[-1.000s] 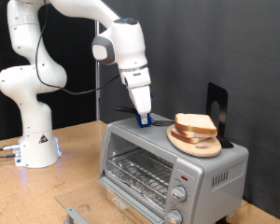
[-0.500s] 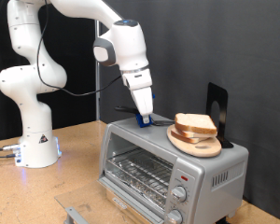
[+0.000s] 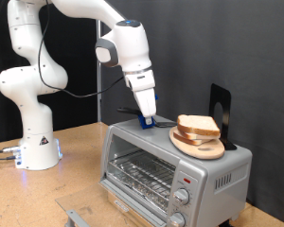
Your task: Make a piece of toast with the oven
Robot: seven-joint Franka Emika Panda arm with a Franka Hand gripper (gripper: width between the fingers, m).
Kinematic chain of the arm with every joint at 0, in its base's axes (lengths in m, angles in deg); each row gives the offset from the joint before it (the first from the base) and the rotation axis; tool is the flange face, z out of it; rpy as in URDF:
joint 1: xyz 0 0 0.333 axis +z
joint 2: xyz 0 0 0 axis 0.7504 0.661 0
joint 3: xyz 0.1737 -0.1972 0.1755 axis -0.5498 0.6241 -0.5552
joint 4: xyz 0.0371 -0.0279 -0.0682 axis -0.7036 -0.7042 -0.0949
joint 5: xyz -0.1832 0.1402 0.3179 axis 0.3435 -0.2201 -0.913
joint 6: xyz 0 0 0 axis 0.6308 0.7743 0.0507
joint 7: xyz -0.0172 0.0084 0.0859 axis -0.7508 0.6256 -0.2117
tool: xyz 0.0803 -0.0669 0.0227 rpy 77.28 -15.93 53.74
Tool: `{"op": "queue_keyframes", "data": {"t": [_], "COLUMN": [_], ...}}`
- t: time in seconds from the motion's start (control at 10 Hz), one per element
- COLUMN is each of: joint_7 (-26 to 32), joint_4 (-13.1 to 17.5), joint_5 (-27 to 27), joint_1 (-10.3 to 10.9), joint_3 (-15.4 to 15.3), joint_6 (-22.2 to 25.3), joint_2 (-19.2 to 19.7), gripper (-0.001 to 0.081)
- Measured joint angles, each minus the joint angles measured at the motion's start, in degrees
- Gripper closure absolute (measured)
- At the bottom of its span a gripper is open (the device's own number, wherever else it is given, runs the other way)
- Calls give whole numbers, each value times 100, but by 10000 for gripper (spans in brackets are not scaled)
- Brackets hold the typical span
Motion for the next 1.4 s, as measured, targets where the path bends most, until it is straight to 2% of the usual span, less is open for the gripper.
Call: {"op": "queue_keyframes", "data": {"t": [0.2, 0.4, 0.6, 0.7, 0.8, 0.9, 1.0, 1.4], "joint_7": [9, 306, 437, 437, 436, 436, 436, 645], "joint_4": [15, 14, 10, 7, 4, 3, 2, 2], "joint_5": [-42, -398, -532, -532, -532, -532, -532, -716], "joint_1": [0, 2, 2, 2, 1, 0, 0, 1], "joint_3": [13, 43, 51, 51, 51, 51, 51, 51], "joint_6": [0, 0, 9, 15, 18, 19, 19, 7], "joint_2": [15, 17, 20, 24, 34, 44, 50, 47], "gripper": [319, 319, 318, 271, 85, 85, 18, -2]}}
